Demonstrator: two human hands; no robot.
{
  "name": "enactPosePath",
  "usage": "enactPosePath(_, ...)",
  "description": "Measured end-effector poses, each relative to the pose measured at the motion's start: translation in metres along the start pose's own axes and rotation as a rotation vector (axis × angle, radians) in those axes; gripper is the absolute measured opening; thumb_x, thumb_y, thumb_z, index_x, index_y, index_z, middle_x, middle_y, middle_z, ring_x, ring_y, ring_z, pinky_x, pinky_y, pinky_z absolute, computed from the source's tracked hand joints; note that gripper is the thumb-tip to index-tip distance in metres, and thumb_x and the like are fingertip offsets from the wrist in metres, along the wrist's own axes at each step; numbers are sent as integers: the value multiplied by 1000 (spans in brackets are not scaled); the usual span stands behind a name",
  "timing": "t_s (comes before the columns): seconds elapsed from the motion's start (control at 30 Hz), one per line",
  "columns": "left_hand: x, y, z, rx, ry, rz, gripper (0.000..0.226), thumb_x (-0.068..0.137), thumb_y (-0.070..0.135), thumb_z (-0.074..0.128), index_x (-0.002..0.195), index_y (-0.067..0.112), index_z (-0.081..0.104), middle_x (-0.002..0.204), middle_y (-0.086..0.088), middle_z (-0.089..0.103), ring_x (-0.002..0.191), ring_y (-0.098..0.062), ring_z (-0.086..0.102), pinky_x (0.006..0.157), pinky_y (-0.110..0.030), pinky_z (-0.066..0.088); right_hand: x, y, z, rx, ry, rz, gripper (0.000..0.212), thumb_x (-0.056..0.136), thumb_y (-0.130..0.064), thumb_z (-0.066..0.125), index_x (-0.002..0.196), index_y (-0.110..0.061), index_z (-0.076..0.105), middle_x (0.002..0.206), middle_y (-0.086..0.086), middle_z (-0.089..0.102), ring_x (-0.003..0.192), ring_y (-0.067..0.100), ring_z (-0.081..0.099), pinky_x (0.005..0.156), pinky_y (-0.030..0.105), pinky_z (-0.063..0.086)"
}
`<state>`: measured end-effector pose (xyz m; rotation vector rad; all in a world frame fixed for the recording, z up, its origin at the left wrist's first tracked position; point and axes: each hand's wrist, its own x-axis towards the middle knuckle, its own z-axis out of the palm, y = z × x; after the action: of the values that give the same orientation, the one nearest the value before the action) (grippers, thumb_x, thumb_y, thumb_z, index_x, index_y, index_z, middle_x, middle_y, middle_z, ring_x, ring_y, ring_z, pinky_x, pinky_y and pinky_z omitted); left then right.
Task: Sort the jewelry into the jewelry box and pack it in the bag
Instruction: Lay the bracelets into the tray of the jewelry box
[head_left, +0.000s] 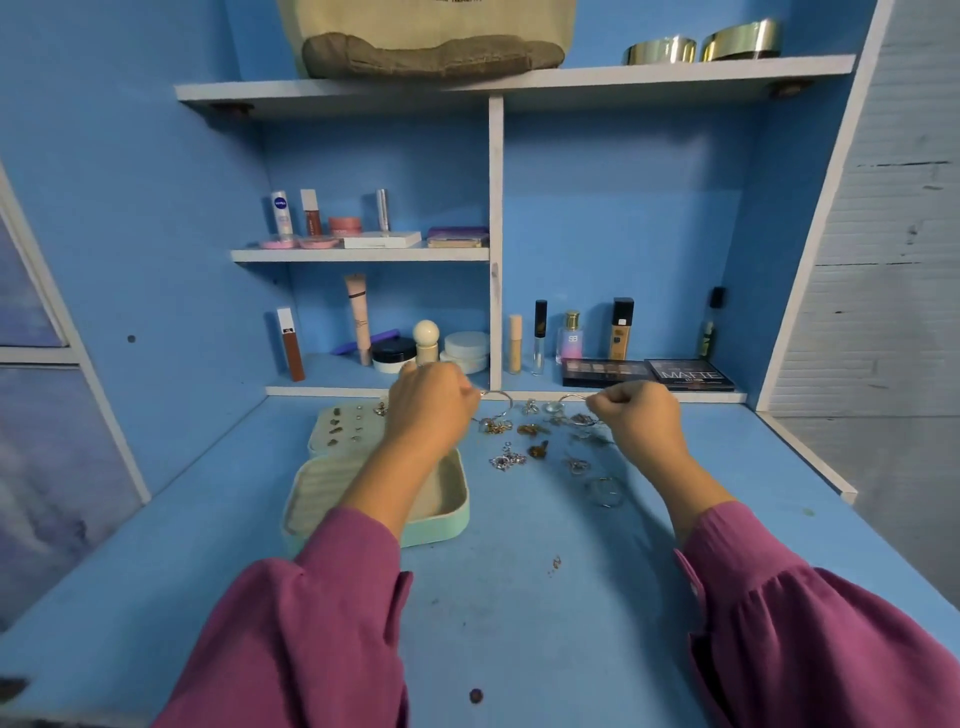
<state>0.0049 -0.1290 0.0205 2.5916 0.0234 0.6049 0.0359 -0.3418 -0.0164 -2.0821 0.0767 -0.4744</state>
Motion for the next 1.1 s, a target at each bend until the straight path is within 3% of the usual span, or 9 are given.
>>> enactPosePath(0.1, 1, -42, -17, -14, -33, -49, 17, 86, 22, 63, 72, 12, 67, 85, -13, 67, 92, -32, 58, 80, -42, 50, -12, -16, 21, 65, -80, -28, 27, 84, -13, 65, 79, 13, 63, 67, 24, 57, 58, 14, 43, 55, 25, 36)
enactPosePath(0.17, -4, -63, -25, -30, -83, -78, 22, 84, 22, 66, 63, 20, 60, 85, -9, 66, 93, -30, 58, 82, -40, 50, -20, -29, 37, 78, -132, -33, 23, 84, -14, 65, 75, 7, 66, 71, 17, 66, 56, 14, 49, 54, 25, 40)
enactPosePath(0.3, -17, -89, -26, -39, -111, -73, 23, 82, 16, 69, 63, 21, 58, 75, -3, 60, 89, -29, 59, 75, -31, 44, -37, -52, 65, 40, -214, -101, 33, 84, -10, 64, 52, -10, 54, 55, 3, 49, 47, 10, 39, 42, 19, 34)
enactPosePath(0.4, -23, -93, -23, 0, -106, -46, 15, 80, 14, 68, 67, 21, 63, 74, 4, 59, 94, -25, 57, 79, -31, 46, -48, -63, 82, -12, -266, -106, 26, 85, -12, 63, 59, -9, 60, 58, 5, 56, 52, 13, 45, 47, 20, 37)
enactPosePath(0.5, -27, -91, -23, 68, -87, -32, 15, 80, 16, 66, 67, 22, 63, 70, 8, 57, 100, -23, 53, 82, -32, 47, -54, -68, 93, -67, -299, -107, 17, 83, -9, 60, 74, 2, 69, 77, 18, 69, 61, 15, 49, 54, 26, 40)
enactPosePath(0.63, -31, -91, -23, 124, -90, -62, 25, 83, 17, 61, 61, 26, 55, 82, 2, 66, 112, -23, 49, 87, -34, 48, -58, -71, 97, -131, -316, -144, 14, 85, -8, 58, 79, -8, 70, 78, 7, 67, 70, 16, 57, 59, 27, 46)
enactPosePath(0.83, -33, -88, -26, 106, -63, -69, 26, 82, 14, 61, 59, 25, 57, 77, 3, 66, 100, -19, 50, 82, -33, 48, -59, -73, 99, -181, -323, -191, 15, 85, -8, 57, 86, -10, 72, 84, 7, 70, 72, 16, 58, 61, 25, 46)
enactPosePath(1.0, -34, -83, -30, 68, -4, -47, 10, 84, 15, 64, 76, 12, 69, 68, 12, 47, 91, -16, 48, 80, -29, 44, -59, -74, 102, -227, -334, -217, 15, 88, -10, 57, 90, -10, 72, 87, 8, 69, 74, 17, 58, 61, 26, 47)
enactPosePath(1.1, -34, -83, -30, 60, 2, -42, 9, 85, 16, 65, 78, 12, 70, 68, 14, 46, 90, -15, 47, 80, -30, 44, -59, -74, 103, -244, -330, -217, 13, 88, -11, 58, 90, -11, 72, 88, 7, 69, 75, 18, 59, 63, 28, 49)
